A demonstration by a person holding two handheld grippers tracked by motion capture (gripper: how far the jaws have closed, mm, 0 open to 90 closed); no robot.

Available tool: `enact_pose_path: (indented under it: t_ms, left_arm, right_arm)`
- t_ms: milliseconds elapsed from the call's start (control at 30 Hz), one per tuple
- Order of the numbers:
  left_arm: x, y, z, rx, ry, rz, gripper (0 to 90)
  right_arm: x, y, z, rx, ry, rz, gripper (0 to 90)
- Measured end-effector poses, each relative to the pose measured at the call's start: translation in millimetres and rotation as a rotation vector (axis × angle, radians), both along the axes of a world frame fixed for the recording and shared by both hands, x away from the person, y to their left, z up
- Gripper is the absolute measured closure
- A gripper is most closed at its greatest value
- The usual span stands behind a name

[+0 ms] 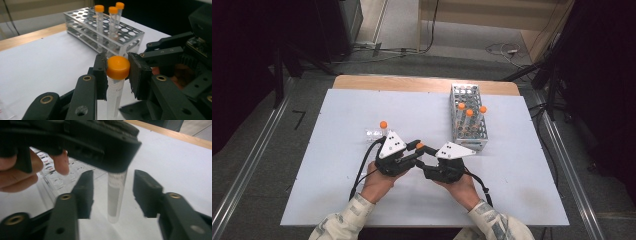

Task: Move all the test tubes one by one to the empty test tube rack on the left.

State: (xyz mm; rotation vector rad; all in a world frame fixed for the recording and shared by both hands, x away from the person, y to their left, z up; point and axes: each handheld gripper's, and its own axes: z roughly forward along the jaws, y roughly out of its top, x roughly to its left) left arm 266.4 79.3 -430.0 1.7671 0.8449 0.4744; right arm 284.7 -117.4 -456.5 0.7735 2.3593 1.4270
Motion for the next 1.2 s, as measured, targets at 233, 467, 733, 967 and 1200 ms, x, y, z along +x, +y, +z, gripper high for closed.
enact_pose_path:
  t_ms: [233,467,733,967,1200]
  left_arm:
    - [2.2,26.7,16.9,-0.057,-0.012,0.068,70.7]
    - [4.2,50.9,27.4,-0.089,-0.017,0.13,70.7]
    - [4.3,66.3,33.5,-0.102,-0.035,0.175,70.7]
    - [6.2,71.8,32.8,-0.087,-0.059,0.23,70.7]
    - [8.5,78.4,34.3,-0.081,-0.075,0.277,70.7]
  right_arm:
    - [4.4,-3.8,0.4,-0.002,0.029,-0.031,27.5]
    - [5.5,-5.1,0.2,-0.009,0.029,-0.042,26.9]
    - [7.7,-7.0,-1.0,-0.015,0.035,-0.055,24.9]
    - [8.7,-7.5,-1.9,-0.02,0.045,-0.064,23.6]
    - [8.9,-6.7,-3.0,-0.022,0.047,-0.063,23.5]
